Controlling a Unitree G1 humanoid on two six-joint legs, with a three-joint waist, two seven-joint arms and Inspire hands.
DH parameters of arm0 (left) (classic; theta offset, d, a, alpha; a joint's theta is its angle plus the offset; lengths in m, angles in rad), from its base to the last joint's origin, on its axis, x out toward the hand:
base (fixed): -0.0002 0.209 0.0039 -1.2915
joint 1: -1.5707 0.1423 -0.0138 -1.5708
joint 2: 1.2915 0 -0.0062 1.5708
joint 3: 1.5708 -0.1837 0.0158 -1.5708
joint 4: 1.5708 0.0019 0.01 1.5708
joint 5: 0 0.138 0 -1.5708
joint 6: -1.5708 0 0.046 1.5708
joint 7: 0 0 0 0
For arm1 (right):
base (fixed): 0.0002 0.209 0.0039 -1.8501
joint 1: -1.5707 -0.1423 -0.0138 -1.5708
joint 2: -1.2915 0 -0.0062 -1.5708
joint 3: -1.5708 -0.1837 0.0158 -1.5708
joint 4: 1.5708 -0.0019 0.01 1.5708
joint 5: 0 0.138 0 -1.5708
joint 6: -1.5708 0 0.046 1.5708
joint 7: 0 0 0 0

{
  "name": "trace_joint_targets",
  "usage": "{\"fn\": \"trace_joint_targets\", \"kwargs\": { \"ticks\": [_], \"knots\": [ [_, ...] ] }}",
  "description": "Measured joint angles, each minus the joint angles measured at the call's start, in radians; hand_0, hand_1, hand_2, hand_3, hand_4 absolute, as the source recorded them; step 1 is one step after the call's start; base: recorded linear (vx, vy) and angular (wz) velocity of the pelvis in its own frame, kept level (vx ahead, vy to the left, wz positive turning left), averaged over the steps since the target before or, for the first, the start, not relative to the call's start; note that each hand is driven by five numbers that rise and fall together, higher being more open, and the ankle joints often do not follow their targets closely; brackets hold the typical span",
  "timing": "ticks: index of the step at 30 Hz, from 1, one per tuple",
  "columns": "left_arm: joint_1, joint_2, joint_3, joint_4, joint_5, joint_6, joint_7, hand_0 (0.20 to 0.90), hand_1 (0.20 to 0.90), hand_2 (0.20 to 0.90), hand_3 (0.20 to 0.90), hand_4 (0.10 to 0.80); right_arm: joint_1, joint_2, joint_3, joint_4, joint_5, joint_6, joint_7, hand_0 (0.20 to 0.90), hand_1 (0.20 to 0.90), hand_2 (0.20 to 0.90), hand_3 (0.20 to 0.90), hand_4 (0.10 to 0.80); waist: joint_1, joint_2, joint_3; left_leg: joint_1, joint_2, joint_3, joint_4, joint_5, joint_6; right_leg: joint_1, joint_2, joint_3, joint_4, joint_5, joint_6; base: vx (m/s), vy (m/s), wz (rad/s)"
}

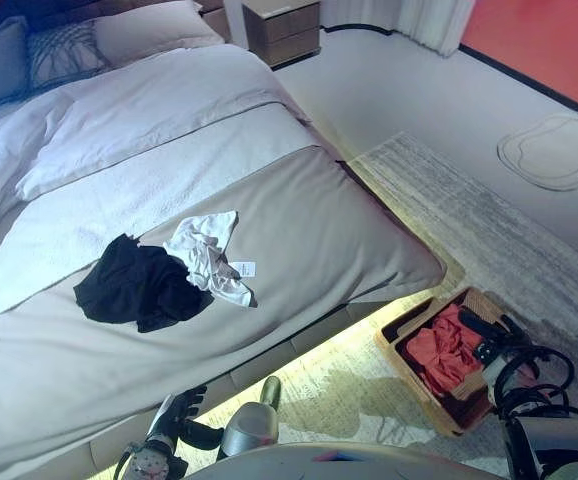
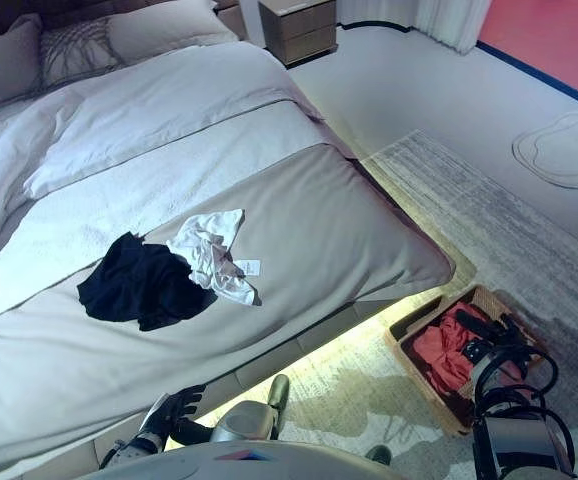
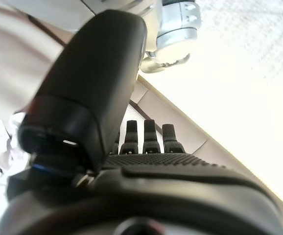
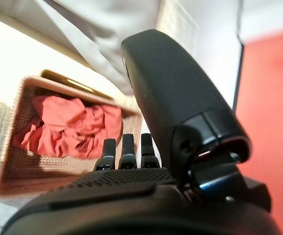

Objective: Pick up the clothes from the bed and place them into the basket

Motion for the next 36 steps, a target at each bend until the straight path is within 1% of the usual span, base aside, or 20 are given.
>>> {"fn": "trace_joint_targets", "kwargs": {
  "ticks": [4, 5, 6, 7, 8, 9, 10, 11, 14, 15, 17, 18, 19, 20, 22, 24, 25, 28, 31, 36],
  "knots": [
    [0.002, -0.002, 0.043, 0.038, 0.001, -0.009, 0.003, 0.9, 0.9, 0.9, 0.9, 0.8, -0.01, 0.012, 0.04, 0.001, -0.062, 0.019, 0.049, 0.9, 0.9, 0.9, 0.9, 0.8, 0.048, -0.01, -0.007, -0.009, -0.011, -0.046, 0.012, -0.001, -0.003, 0.032, 0.002, -0.042, 0.005, -0.022, 0.006, 0.088, 0.11, 0.54],
    [-0.003, 0.001, 0.048, 0.051, 0.008, -0.009, 0.003, 0.9, 0.9, 0.9, 0.9, 0.8, -0.01, 0.012, 0.062, -0.003, -0.087, 0.024, 0.063, 0.9, 0.9, 0.9, 0.9, 0.8, 0.043, -0.011, -0.009, -0.034, -0.011, 0.016, 0.014, -0.019, -0.009, 0.061, 0.001, -0.103, 0.005, -0.023, 0.008, -0.011, 0.254, 1.11],
    [-0.01, 0.006, 0.048, 0.057, 0.017, -0.009, 0.001, 0.9, 0.9, 0.9, 0.9, 0.8, -0.006, 0.012, 0.069, -0.003, -0.104, 0.031, 0.068, 0.9, 0.9, 0.9, 0.9, 0.8, 0.028, -0.016, -0.007, -0.049, 0.017, 0.127, 0.026, -0.036, 0.002, 0.083, 0.0, -0.162, 0.006, -0.022, 0.01, -0.021, 0.273, 1.38],
    [-0.017, 0.01, 0.047, 0.058, 0.024, -0.006, -0.001, 0.9, 0.9, 0.9, 0.9, 0.8, -0.002, 0.012, 0.07, -0.004, -0.114, 0.035, 0.071, 0.9, 0.9, 0.9, 0.9, 0.8, 0.021, -0.024, -0.004, -0.054, 0.028, 0.198, 0.031, -0.048, 0.021, 0.094, -0.007, -0.201, 0.006, -0.02, 0.013, -0.006, 0.229, 1.59],
    [-0.033, 0.015, 0.044, 0.058, 0.032, 0.007, -0.003, 0.9, 0.9, 0.9, 0.9, 0.8, 0.01, 0.012, 0.076, -0.004, -0.144, 0.041, 0.082, 0.9, 0.9, 0.9, 0.9, 0.8, -0.003, -0.052, 0.005, -0.058, 0.046, 0.336, 0.046, -0.058, 0.033, 0.117, -0.026, -0.271, 0.008, -0.024, 0.009, 0.036, 0.217, 1.56],
    [-0.035, 0.014, 0.039, 0.058, 0.032, 0.01, -0.004, 0.9, 0.9, 0.9, 0.9, 0.8, 0.012, 0.012, 0.078, -0.004, -0.17, 0.043, 0.089, 0.9, 0.9, 0.9, 0.9, 0.8, -0.017, -0.052, -0.001, -0.066, 0.051, 0.39, 0.048, -0.051, 0.037, 0.126, -0.035, -0.304, 0.022, -0.044, 0.012, 0.074, 0.242, 1.5],
    [-0.033, 0.008, 0.03, 0.058, 0.032, 0.014, -0.008, 0.9, 0.9, 0.9, 0.9, 0.8, 0.007, 0.008, 0.078, -0.005, -0.194, 0.042, 0.102, 0.9, 0.9, 0.9, 0.9, 0.8, -0.016, -0.043, -0.009, -0.067, 0.043, 0.394, 0.044, -0.011, 0.052, 0.127, -0.043, -0.301, 0.045, -0.056, 0.024, 0.101, 0.24, 0.87],
    [-0.033, 0.008, 0.033, 0.058, 0.032, 0.02, -0.011, 0.9, 0.9, 0.9, 0.9, 0.8, 0.002, 0.013, 0.078, -0.011, -0.226, 0.041, 0.12, 0.9, 0.9, 0.9, 0.9, 0.8, -0.008, -0.044, -0.008, -0.068, 0.03, 0.384, 0.043, 0.02, 0.087, 0.128, -0.055, -0.295, 0.066, -0.061, 0.032, 0.133, 0.26, 0.52],
    [-0.036, 0.011, 0.033, 0.043, 0.032, 0.033, -0.018, 0.9, 0.9, 0.9, 0.9, 0.8, 0.003, 0.032, 0.111, -0.039, -0.352, 0.041, 0.146, 0.9, 0.9, 0.9, 0.9, 0.8, -0.036, -0.061, -0.015, -0.033, -0.055, 0.338, -0.006, 0.006, 0.128, 0.113, -0.166, -0.213, 0.247, -0.061, 0.037, 0.197, 0.348, 0.69],
    [-0.04, 0.013, 0.033, 0.036, 0.032, 0.034, -0.019, 0.9, 0.9, 0.9, 0.9, 0.8, 0.008, 0.032, 0.131, -0.047, -0.396, 0.041, 0.146, 0.9, 0.9, 0.9, 0.9, 0.8, -0.045, -0.061, -0.016, -0.01, -0.079, 0.321, -0.031, 0.007, 0.136, 0.095, -0.213, -0.174, 0.351, -0.06, 0.038, 0.165, 0.2, 0.76],
    [-0.068, 0.034, -0.003, 0.016, 0.031, 0.059, -0.02, 0.9, 0.9, 0.9, 0.9, 0.8, 0.019, 0.032, 0.168, -0.068, -0.481, 0.041, 0.139, 0.9, 0.9, 0.9, 0.9, 0.8, -0.088, -0.064, -0.015, 0.016, -0.121, 0.229, -0.056, 0.008, 0.196, -0.009, -0.303, 0.003, 0.652, -0.053, 0.031, 0.062, 0.008, 1.11],
    [-0.081, 0.045, -0.023, 0.008, 0.031, 0.067, -0.02, 0.9, 0.9, 0.9, 0.9, 0.8, 0.021, 0.032, 0.183, -0.071, -0.493, 0.039, 0.139, 0.9, 0.9, 0.9, 0.9, 0.8, -0.101, -0.064, -0.015, 0.016, -0.126, 0.206, -0.055, 0.013, 0.209, -0.042, -0.299, 0.062, 0.704, -0.067, 0.048, 0.039, -0.213, 1.33],
    [-0.129, 0.067, -0.071, -0.008, 0.031, 0.077, -0.016, 0.9, 0.9, 0.9, 0.9, 0.8, 0.02, 0.032, 0.21, -0.088, -0.511, 0.038, 0.132, 0.9, 0.9, 0.9, 0.9, 0.8, -0.12, -0.043, -0.005, 0.014, -0.108, 0.134, -0.055, 0.024, 0.224, -0.112, -0.207, 0.17, 0.696, -0.102, 0.085, 0.089, -0.28, 1.33],
    [-0.15, 0.081, -0.083, -0.026, 0.029, 0.077, -0.016, 0.9, 0.9, 0.9, 0.9, 0.8, 0.019, 0.032, 0.226, -0.106, -0.514, 0.038, 0.129, 0.9, 0.9, 0.9, 0.9, 0.8, -0.146, -0.029, 0.003, 0.011, -0.096, 0.083, -0.055, 0.027, 0.221, -0.135, -0.131, 0.208, 0.629, -0.114, 0.074, 0.075, -0.303, 1.32],
    [-0.18, 0.097, -0.084, -0.039, 0.02, 0.074, -0.012, 0.9, 0.9, 0.9, 0.9, 0.8, 0.019, 0.03, 0.231, -0.124, -0.515, 0.037, 0.127, 0.9, 0.9, 0.9, 0.9, 0.8, -0.174, -0.047, -0.005, -0.003, -0.111, 0.034, -0.057, 0.013, 0.202, -0.197, -0.079, 0.235, 0.476, -0.115, 0.072, 0.018, -0.302, 1.02],
    [-0.194, 0.1, -0.084, -0.039, 0.01, 0.083, -0.007, 0.9, 0.9, 0.9, 0.9, 0.8, 0.012, 0.018, 0.232, -0.155, -0.515, 0.03, 0.124, 0.9, 0.9, 0.9, 0.9, 0.8, -0.182, -0.057, -0.008, -0.018, -0.127, 0.016, -0.06, 0.009, 0.204, -0.249, -0.056, 0.234, 0.264, -0.096, 0.05, 0.02, -0.287, 0.68],
    [-0.197, 0.102, -0.087, -0.039, -0.002, 0.093, -0.001, 0.9, 0.9, 0.9, 0.9, 0.8, 0.002, 0.014, 0.237, -0.16, -0.522, 0.014, 0.123, 0.9, 0.9, 0.9, 0.9, 0.8, -0.194, -0.059, -0.008, -0.034, -0.135, -0.018, -0.059, 0.008, 0.205, -0.286, -0.044, 0.275, 0.178, -0.065, 0.021, 0.153, -0.212, 0.87],
    [-0.19, 0.112, -0.084, -0.044, -0.009, 0.095, 0.0, 0.9, 0.9, 0.9, 0.9, 0.8, 0.005, 0.012, 0.236, -0.158, -0.538, 0.016, 0.123, 0.9, 0.9, 0.9, 0.9, 0.8, -0.212, -0.085, -0.005, -0.045, -0.141, -0.046, -0.057, 0.007, 0.204, -0.249, -0.035, 0.277, 0.094, -0.055, 0.019, 0.175, -0.127, 0.88],
    [-0.126, 0.112, -0.081, -0.052, -0.017, 0.097, 0.004, 0.9, 0.9, 0.9, 0.9, 0.8, -0.003, 0.006, 0.253, -0.159, -0.616, 0.004, 0.123, 0.9, 0.9, 0.9, 0.9, 0.8, -0.174, -0.106, 0.002, -0.012, -0.138, -0.054, -0.06, -0.015, 0.17, -0.171, -0.026, 0.25, 0.006, 0.049, 0.01, 0.044, -0.09, 0.23],
    [-0.062, 0.113, -0.081, -0.046, -0.018, 0.098, 0.003, 0.9, 0.9, 0.9, 0.9, 0.8, -0.117, -0.043, 0.347, -0.159, -0.681, -0.008, 0.117, 0.9, 0.9, 0.9, 0.9, 0.8, -0.124, -0.116, 0.023, -0.059, -0.082, -0.036, -0.043, -0.012, 0.113, -0.199, 0.014, 0.197, 0.007, 0.075, -0.006, -0.091, -0.074, 0.19]
  ]
}}
